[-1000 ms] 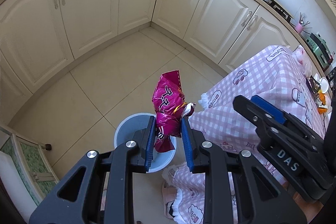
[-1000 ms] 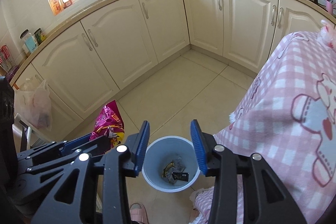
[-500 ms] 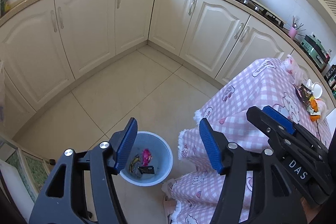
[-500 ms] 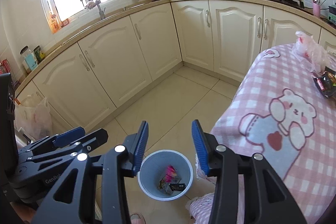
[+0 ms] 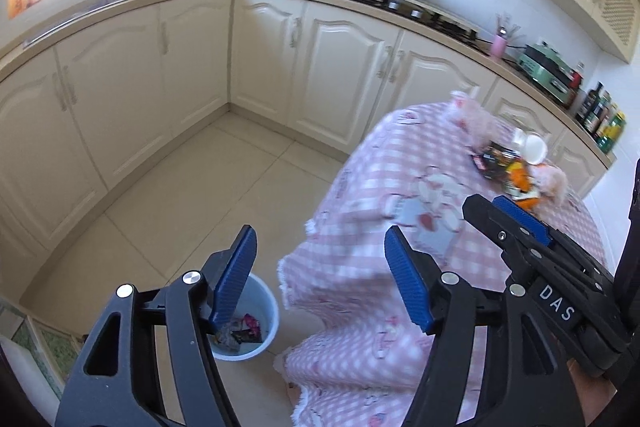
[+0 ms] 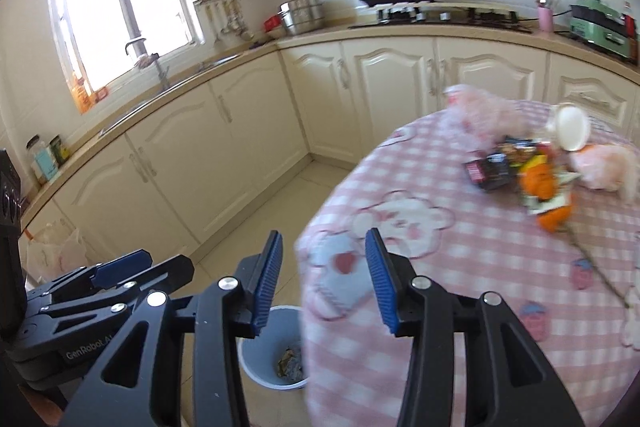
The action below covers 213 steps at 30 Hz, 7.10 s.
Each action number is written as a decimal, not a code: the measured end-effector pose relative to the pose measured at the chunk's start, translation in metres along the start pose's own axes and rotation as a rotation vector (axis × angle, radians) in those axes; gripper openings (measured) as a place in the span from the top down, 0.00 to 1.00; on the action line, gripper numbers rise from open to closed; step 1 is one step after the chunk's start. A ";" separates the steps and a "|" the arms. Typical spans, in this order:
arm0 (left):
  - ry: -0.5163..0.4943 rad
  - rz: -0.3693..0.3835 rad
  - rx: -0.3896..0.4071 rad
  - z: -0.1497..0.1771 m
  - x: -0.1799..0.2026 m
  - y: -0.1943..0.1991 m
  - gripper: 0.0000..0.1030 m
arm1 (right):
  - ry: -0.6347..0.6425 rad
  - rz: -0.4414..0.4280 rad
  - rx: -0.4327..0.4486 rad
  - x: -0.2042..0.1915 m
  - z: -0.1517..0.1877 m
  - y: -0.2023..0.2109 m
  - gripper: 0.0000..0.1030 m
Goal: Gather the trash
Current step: 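Grasp an orange flower piece with the left tool while the right tool grasps another, then carry both orange pieces to the bucket and open both tools to drop them, then return to the table and grasp the green-white wrapper with the left tool, then grasp the red-white striped wrapper with the right tool, then carry both wrappers over the blue bucket and open both tools to drop them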
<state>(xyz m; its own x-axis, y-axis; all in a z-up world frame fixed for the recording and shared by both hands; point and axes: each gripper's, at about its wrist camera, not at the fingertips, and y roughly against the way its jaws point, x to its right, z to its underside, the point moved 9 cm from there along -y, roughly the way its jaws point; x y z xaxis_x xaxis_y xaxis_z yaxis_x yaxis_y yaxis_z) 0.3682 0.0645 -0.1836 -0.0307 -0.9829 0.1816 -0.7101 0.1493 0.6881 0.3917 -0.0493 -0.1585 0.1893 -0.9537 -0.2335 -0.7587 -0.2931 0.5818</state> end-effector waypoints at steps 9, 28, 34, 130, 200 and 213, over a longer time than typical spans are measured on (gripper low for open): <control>-0.143 0.091 -0.018 0.002 0.112 -0.014 0.31 | -0.119 0.190 0.014 0.136 -0.003 0.046 0.52; -0.196 0.121 -0.061 -0.016 0.190 -0.065 0.30 | -0.051 0.178 -0.212 0.206 0.014 -0.004 0.92; -0.207 0.157 -0.082 -0.015 0.219 -0.087 0.30 | -0.138 0.232 -0.126 0.241 0.010 0.022 0.94; 0.126 -0.117 -0.048 0.009 -0.100 -0.025 0.26 | 0.082 -0.025 -0.058 -0.067 0.009 -0.051 0.61; -0.102 0.145 0.050 -0.038 0.136 -0.044 0.80 | -0.116 0.275 -0.188 0.188 0.000 -0.027 0.90; 0.006 0.071 0.088 -0.019 0.028 0.014 0.80 | 0.006 0.041 -0.104 0.039 -0.008 0.016 0.90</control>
<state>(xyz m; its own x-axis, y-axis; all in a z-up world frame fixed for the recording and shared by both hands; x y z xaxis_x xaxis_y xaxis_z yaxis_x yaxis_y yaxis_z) 0.3704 0.0408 -0.1557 -0.0789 -0.9695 0.2319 -0.7656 0.2080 0.6088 0.3917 -0.0921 -0.1521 0.1635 -0.9654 -0.2031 -0.6973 -0.2587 0.6685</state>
